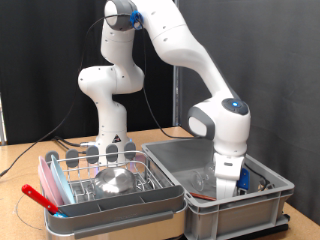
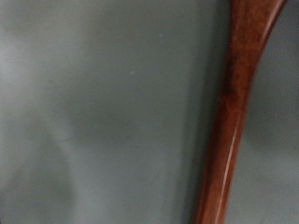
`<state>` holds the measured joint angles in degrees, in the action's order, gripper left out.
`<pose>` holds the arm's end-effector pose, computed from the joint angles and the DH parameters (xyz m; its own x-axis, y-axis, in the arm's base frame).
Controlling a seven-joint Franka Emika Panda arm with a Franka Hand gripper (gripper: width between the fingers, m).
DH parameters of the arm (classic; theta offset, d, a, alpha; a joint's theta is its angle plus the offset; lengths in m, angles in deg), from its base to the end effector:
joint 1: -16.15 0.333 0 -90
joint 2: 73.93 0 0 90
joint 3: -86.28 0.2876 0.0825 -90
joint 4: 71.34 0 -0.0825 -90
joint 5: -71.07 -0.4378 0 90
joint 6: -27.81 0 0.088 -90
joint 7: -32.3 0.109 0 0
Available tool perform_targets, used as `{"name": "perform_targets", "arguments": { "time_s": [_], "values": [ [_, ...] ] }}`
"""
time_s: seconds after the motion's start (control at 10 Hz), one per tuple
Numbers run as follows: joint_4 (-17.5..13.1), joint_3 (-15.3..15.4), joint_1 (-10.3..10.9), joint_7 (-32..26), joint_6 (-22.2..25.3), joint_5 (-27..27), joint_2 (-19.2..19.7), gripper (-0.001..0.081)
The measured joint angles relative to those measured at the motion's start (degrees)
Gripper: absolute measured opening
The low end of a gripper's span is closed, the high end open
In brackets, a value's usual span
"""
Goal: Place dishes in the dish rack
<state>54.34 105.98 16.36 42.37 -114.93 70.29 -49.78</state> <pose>0.5253 0.2049 0.1200 0.9813 0.1458 -0.1258 0.1301 -0.9836 -0.1249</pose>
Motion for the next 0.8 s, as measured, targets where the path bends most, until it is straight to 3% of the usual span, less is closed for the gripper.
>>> {"name": "perform_targets", "arguments": {
  "time_s": [0.4, 0.8],
  "values": [
    [0.2, -1.2, 0.7, 1.9, -4.2, 2.6, 2.5, 0.0808],
    [0.1, -1.4, 1.0, 3.3, -4.3, 3.2, 2.6, 0.0808]
  ]
}}
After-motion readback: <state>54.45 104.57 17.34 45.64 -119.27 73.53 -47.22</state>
